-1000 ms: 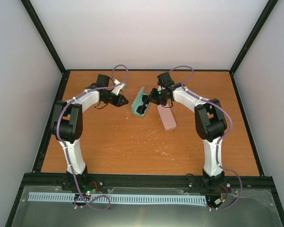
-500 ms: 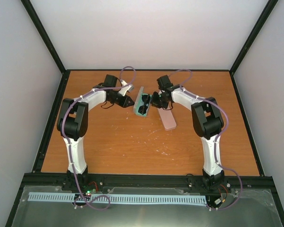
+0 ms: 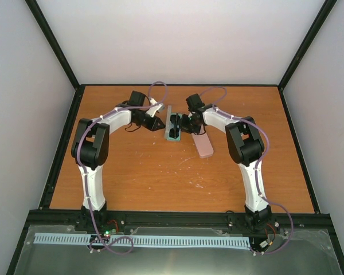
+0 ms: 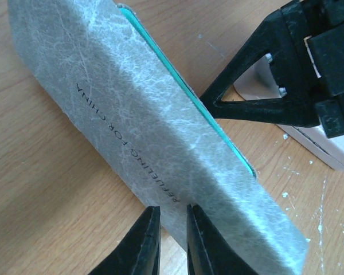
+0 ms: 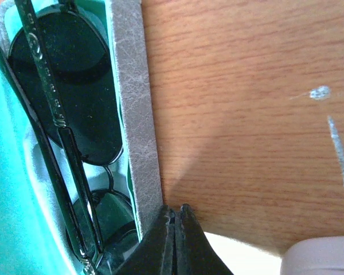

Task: Organize the sunglasses
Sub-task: Close the sunglasses case at the center of the board.

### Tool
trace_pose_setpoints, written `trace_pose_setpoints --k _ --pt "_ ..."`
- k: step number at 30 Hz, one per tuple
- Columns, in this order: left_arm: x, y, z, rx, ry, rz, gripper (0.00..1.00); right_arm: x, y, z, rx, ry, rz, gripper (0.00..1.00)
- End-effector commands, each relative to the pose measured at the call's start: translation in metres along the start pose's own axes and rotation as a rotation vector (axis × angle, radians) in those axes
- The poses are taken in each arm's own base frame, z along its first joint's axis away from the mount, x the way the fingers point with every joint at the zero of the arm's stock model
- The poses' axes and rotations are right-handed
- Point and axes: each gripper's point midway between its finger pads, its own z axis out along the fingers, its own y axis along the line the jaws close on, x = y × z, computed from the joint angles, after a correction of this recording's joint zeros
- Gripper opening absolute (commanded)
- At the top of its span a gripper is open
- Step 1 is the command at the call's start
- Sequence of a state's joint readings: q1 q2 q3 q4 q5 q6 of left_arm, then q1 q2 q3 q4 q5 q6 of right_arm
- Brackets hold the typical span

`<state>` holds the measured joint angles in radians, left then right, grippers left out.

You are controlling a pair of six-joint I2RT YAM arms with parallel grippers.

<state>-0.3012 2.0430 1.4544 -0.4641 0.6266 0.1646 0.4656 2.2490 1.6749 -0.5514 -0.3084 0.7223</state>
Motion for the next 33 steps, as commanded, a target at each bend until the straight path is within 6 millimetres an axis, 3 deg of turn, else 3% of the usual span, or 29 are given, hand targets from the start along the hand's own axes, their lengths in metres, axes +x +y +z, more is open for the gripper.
trace_pose_setpoints --k 1,8,15,22,24,26,28,31,33 --pt "-0.011 -0.012 0.017 0.023 0.001 0.029 0.17 0.009 0.009 0.011 -0.024 0.022 -0.023 0.03" --pt "-0.007 -0.028 0.038 0.054 0.034 0.051 0.16 0.013 0.011 0.011 -0.058 0.024 -0.033 0.03" --pt "-0.002 -0.026 0.047 0.06 0.05 0.045 0.17 0.018 0.01 0.008 -0.066 0.027 -0.04 0.03" --pt "0.003 -0.025 0.042 0.032 0.054 0.051 0.19 0.012 0.005 -0.01 -0.026 -0.007 -0.052 0.03" --pt "-0.007 -0.029 0.026 0.002 0.014 0.074 0.31 0.005 0.003 -0.027 -0.009 -0.041 -0.05 0.04" --pt "-0.021 -0.036 0.005 -0.029 -0.034 0.104 0.7 -0.004 0.001 -0.048 0.024 -0.084 -0.055 0.08" --pt "-0.034 -0.042 -0.022 -0.064 -0.081 0.128 0.96 -0.012 -0.001 -0.073 0.054 -0.13 -0.07 0.15" --pt "-0.05 -0.043 -0.073 -0.134 -0.162 0.127 1.0 -0.022 -0.008 -0.109 0.057 -0.202 -0.048 0.19" --pt "-0.053 -0.032 -0.113 -0.187 -0.218 0.087 1.0 -0.026 -0.013 -0.139 0.039 -0.27 -0.035 0.24"
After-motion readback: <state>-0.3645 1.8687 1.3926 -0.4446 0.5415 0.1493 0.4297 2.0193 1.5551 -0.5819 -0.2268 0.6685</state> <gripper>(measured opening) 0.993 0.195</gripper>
